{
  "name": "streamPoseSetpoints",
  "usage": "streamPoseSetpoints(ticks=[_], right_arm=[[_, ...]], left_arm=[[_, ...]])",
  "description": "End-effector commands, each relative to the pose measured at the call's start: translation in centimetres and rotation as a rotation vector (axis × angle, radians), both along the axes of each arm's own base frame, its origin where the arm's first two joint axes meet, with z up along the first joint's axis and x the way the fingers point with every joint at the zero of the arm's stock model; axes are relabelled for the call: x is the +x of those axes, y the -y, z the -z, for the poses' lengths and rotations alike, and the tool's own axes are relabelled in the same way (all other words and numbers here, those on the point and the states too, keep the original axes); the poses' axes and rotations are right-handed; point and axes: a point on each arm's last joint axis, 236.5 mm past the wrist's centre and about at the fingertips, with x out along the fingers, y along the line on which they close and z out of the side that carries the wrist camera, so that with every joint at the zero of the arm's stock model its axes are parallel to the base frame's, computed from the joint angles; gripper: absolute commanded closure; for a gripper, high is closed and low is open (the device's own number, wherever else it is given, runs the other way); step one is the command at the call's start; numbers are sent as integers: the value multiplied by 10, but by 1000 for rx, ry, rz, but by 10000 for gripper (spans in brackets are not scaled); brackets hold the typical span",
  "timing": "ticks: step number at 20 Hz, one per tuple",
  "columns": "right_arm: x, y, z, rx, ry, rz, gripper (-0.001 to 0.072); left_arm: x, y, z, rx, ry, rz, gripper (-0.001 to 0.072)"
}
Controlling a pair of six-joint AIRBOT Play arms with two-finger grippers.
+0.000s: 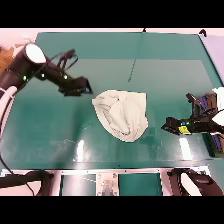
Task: Fold the shirts.
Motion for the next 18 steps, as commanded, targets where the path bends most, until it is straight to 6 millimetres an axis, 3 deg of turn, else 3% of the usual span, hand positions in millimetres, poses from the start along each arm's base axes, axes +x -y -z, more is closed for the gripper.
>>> streamPoseSetpoints(ticks=[1,4,8,9,10,12,14,18], right_arm=[[12,2,-3,-3,46,24,690],[24,6,-5,-15,96,50,690],[45,8,-9,-3,166,102,690],[59,15,-9,-14,207,134,690],[72,21,-8,-25,241,167,694],[93,28,5,-21,241,218,686],[106,18,28,33,168,200,397],[141,-2,55,150,68,145,301]], left_arm=[[-19,-24,72,28,-115,-98,-13],[-16,-19,122,-4,-140,-156,-13],[6,8,141,-146,-162,-236,2],[14,8,144,-150,-132,-246,179],[18,12,140,-177,-119,-247,299],[29,19,131,-227,-74,-254,300],[38,16,130,-220,-44,-277,300],[60,14,121,-226,17,-316,299]])
